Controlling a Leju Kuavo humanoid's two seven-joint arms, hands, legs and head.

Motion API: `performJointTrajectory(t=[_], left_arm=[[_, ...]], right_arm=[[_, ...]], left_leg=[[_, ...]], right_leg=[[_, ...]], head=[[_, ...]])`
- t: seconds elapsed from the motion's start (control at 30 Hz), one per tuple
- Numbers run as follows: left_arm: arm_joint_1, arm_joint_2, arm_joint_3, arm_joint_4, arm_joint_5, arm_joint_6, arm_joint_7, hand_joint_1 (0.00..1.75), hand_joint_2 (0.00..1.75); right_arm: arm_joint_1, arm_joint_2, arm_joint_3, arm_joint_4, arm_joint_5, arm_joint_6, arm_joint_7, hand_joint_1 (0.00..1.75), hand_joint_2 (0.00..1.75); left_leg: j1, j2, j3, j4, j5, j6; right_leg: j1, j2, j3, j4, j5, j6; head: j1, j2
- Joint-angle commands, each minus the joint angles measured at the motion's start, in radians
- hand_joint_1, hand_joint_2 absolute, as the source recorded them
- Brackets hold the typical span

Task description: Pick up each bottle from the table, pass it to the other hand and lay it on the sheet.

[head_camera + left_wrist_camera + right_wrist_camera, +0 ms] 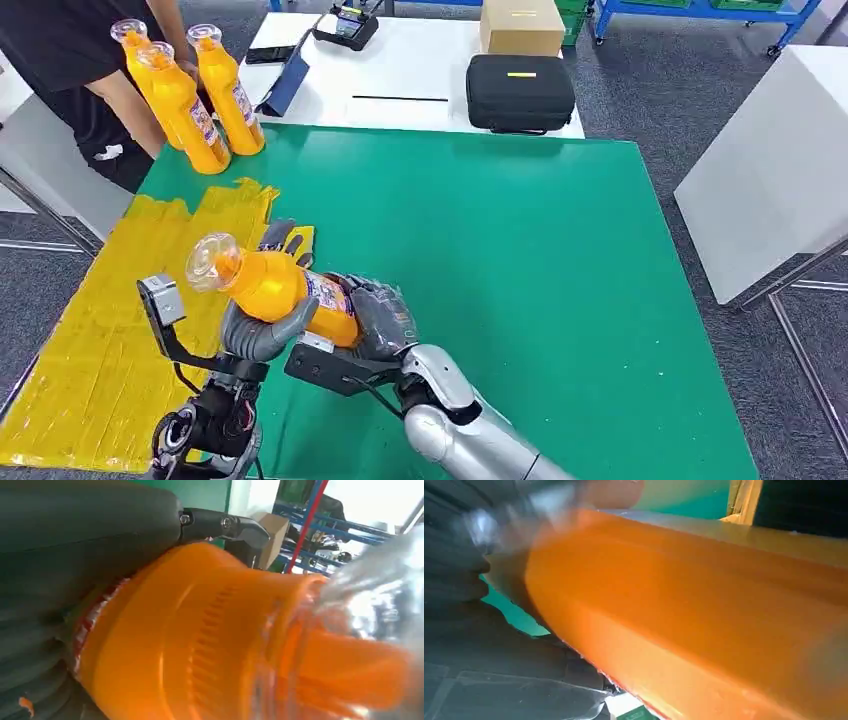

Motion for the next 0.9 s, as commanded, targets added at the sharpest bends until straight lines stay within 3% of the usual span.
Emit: performJointTrajectory(t=[0.03,0.6,0.63,0.67,0.7,0.73,0.8,0.9], left_arm=[[-0.046,0.018,-0.064,0.057,-0.029,0.004,-0.005,1.75,1.75],[-0.044,0.006,-0.041,0.052,-0.023,0.004,-0.021,1.75,1.75],[-0.037,0.009,-0.032,0.041,-0.024,0.003,-0.025,1.75,1.75],[-0.027,0.012,-0.012,0.025,-0.027,0.01,-0.04,1.75,1.75],[-0.011,0.015,0.02,0.002,-0.038,0.026,-0.057,1.75,1.75],[0.016,0.015,0.081,-0.035,-0.067,0.068,-0.077,1.75,1.75],[0.059,0.014,0.174,-0.087,-0.103,0.073,-0.073,1.75,1.75],[0.063,0.008,0.191,-0.09,-0.109,0.057,-0.067,1.75,1.75]], right_arm=[[-0.013,-0.014,0.116,0.008,0.005,0.015,-0.002,1.75,1.75],[-0.011,-0.022,0.125,-0.004,0.012,0.003,0.013,1.75,1.75],[-0.009,-0.031,0.13,-0.013,0.057,-0.045,0.026,1.29,1.75],[0.001,-0.044,0.126,-0.026,0.089,-0.086,0.035,0.0,1.75],[0.029,-0.056,0.099,-0.056,0.107,-0.122,0.053,0.0,1.75],[0.08,-0.088,0.053,-0.125,0.123,-0.174,0.064,0.0,0.0],[0.168,-0.148,-0.014,-0.256,0.147,-0.211,0.039,0.0,0.0],[0.18,-0.152,-0.028,-0.274,0.153,-0.198,0.034,0.0,0.0]], left_leg=[[0.0,-0.001,0.003,0.0,-0.001,-0.001],[0.0,-0.001,0.002,-0.001,0.0,-0.001],[0.0,-0.001,0.003,0.0,-0.001,-0.002],[0.0,-0.001,0.003,-0.001,-0.001,-0.001],[0.0,-0.001,0.002,-0.001,0.0,-0.001],[0.0,-0.001,0.004,-0.001,-0.001,-0.002],[0.001,-0.002,0.002,-0.001,-0.001,-0.001],[0.0,0.0,0.002,0.0,-0.001,-0.001]], right_leg=[[0.0,-0.002,0.003,0.0,-0.001,-0.001],[0.0,-0.002,0.002,-0.001,-0.001,-0.001],[0.0,-0.003,0.004,0.0,-0.002,-0.001],[0.0,-0.002,0.003,-0.001,-0.001,-0.001],[0.0,-0.002,0.003,-0.001,-0.001,-0.001],[0.001,-0.002,0.004,-0.001,-0.001,-0.001],[0.001,-0.002,0.003,-0.002,-0.001,-0.001],[0.001,-0.001,0.002,-0.001,-0.001,-0.001]], head=[[0.0,0.0],[0.0,0.0],[0.0,0.0],[0.0,0.0],[0.0,0.0],[0.0,0.0],[0.0,0.0],[0.0,0.0]])
